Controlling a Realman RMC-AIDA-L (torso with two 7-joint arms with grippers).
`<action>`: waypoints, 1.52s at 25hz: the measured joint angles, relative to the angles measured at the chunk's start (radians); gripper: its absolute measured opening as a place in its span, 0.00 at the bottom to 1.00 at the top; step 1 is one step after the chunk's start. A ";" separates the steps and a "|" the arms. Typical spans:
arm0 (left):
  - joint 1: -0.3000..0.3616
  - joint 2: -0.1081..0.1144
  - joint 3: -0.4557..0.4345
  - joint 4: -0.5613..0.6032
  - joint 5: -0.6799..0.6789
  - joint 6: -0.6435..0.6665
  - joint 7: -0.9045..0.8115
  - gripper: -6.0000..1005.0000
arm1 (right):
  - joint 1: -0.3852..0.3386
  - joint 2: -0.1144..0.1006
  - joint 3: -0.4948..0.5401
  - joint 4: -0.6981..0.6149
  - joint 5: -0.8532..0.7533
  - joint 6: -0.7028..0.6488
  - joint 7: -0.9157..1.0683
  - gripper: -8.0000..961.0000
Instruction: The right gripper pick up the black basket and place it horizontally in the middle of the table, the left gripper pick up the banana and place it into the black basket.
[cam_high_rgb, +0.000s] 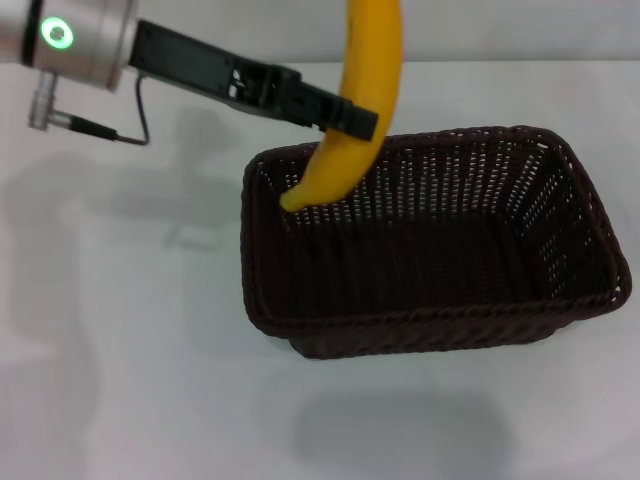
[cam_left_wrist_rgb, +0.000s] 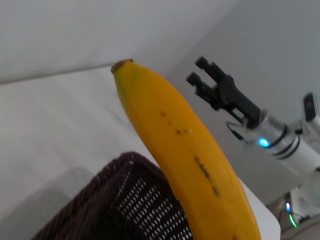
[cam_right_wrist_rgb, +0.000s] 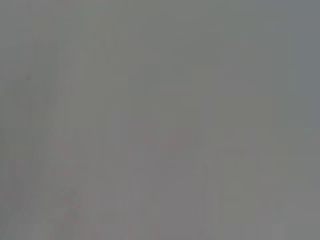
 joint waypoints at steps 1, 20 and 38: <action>0.000 -0.004 0.002 -0.006 0.000 0.004 0.014 0.56 | 0.000 0.000 -0.002 0.005 0.000 0.003 0.000 0.82; 0.206 -0.068 -0.005 0.049 -0.131 0.212 0.524 0.84 | -0.067 -0.001 -0.005 0.092 0.002 0.152 -0.008 0.82; 0.811 -0.073 -0.021 -0.188 -1.037 0.287 1.505 0.88 | -0.099 -0.006 0.011 0.234 0.069 0.299 -0.077 0.82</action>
